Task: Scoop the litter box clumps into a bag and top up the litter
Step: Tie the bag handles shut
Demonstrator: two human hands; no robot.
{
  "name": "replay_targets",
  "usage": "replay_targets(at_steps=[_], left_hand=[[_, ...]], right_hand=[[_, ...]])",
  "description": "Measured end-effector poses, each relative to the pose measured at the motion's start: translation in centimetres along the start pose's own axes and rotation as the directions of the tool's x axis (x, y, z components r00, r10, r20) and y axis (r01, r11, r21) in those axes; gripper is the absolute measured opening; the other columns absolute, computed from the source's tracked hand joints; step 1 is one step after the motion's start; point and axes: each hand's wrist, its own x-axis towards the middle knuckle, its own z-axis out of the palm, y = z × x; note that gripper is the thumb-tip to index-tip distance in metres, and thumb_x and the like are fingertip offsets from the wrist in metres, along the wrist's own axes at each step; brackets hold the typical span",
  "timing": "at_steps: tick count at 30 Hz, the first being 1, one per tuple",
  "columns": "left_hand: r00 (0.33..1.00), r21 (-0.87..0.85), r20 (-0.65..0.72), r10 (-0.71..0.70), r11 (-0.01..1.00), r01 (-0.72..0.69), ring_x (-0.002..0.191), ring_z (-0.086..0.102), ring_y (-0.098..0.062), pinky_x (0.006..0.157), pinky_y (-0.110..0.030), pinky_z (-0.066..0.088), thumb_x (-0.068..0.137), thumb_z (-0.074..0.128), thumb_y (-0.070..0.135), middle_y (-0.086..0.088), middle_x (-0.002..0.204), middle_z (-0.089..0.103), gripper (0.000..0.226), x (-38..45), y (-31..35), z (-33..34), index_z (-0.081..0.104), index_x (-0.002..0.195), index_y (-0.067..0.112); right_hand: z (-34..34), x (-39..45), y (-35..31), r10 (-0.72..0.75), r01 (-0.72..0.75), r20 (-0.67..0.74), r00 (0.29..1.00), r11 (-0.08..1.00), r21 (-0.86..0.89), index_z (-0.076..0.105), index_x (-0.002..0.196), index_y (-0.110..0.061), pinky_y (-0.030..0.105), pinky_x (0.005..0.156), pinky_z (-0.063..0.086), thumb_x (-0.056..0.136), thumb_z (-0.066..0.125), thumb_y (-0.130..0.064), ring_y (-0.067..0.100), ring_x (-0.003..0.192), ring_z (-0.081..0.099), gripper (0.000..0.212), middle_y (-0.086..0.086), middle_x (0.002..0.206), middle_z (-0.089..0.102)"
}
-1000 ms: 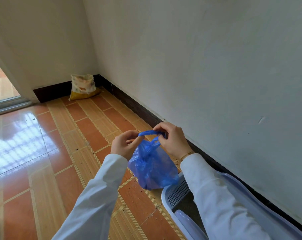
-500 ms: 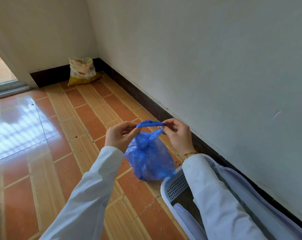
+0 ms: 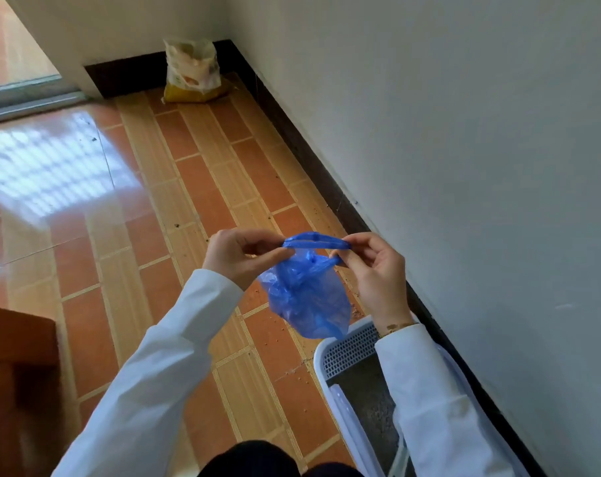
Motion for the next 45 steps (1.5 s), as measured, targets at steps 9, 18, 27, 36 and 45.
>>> replay_targets(at_steps=[9, 18, 27, 36, 45], left_hand=[[0.99, -0.03, -0.12, -0.069, 0.997, 0.066, 0.07, 0.069, -0.006, 0.067, -0.015, 0.053, 0.073, 0.077, 0.021, 0.008, 0.077, 0.073, 0.012, -3.6, 22.3, -10.6, 0.074, 0.084, 0.025], [0.966, -0.086, -0.195, -0.171, 0.984, 0.157, 0.068, 0.067, -0.002, 0.069, -0.014, 0.051, 0.073, 0.078, 0.012, 0.007, 0.074, 0.073, 0.014, -9.6, 45.3, -23.0, 0.074, 0.081, 0.023], [0.937, -0.02, -0.308, -0.167, 0.985, 0.17, 0.063, 0.064, 0.005, 0.068, -0.012, 0.049, 0.072, 0.078, 0.011, 0.019, 0.068, 0.07, 0.018, -15.0, 54.4, -29.5, 0.074, 0.078, 0.027], [0.873, 0.063, -0.461, -0.158, 0.976, 0.21, 0.066, 0.066, -0.003, 0.069, -0.01, 0.051, 0.075, 0.076, 0.02, 0.006, 0.074, 0.071, 0.01, -16.6, 54.6, -35.1, 0.076, 0.086, 0.019], [0.799, -0.002, -0.581, -0.155, 0.982, 0.189, 0.064, 0.065, -0.004, 0.07, -0.015, 0.053, 0.074, 0.077, 0.012, 0.016, 0.066, 0.069, 0.009, -11.3, 50.7, -45.5, 0.075, 0.08, 0.019]], right_hand=[[-4.3, -6.4, -24.3, -0.066, 0.072, 0.085, 0.994, 0.995, -0.07, 0.065, 0.089, -0.026, 0.03, 0.08, 0.058, 0.085, 0.066, -0.002, 0.016, 0.084, 0.071, 0.024, 0.0, 0.089, 0.073], [-7.9, -15.1, -49.6, -0.137, 0.151, 0.189, 0.972, 0.987, -0.063, 0.064, 0.085, -0.031, 0.03, 0.08, 0.058, 0.083, 0.069, -0.003, 0.013, 0.081, 0.07, 0.028, -0.007, 0.084, 0.072], [-7.9, -20.4, -60.0, -0.221, 0.233, 0.327, 0.919, 0.973, 0.003, 0.061, 0.087, -0.029, 0.012, 0.072, 0.053, 0.087, 0.064, -0.007, 0.004, 0.078, 0.068, 0.022, -0.01, 0.084, 0.069], [-2.1, -19.8, -62.5, -0.252, 0.257, 0.457, 0.853, 0.965, 0.051, 0.064, 0.094, -0.022, 0.011, 0.073, 0.053, 0.089, 0.065, -0.012, 0.008, 0.085, 0.069, 0.011, -0.01, 0.089, 0.072], [10.5, -13.0, -67.1, -0.285, 0.301, 0.583, 0.761, 0.951, 0.072, 0.064, 0.091, -0.021, 0.018, 0.077, 0.055, 0.087, 0.066, -0.008, 0.008, 0.085, 0.069, 0.013, -0.006, 0.089, 0.072]])
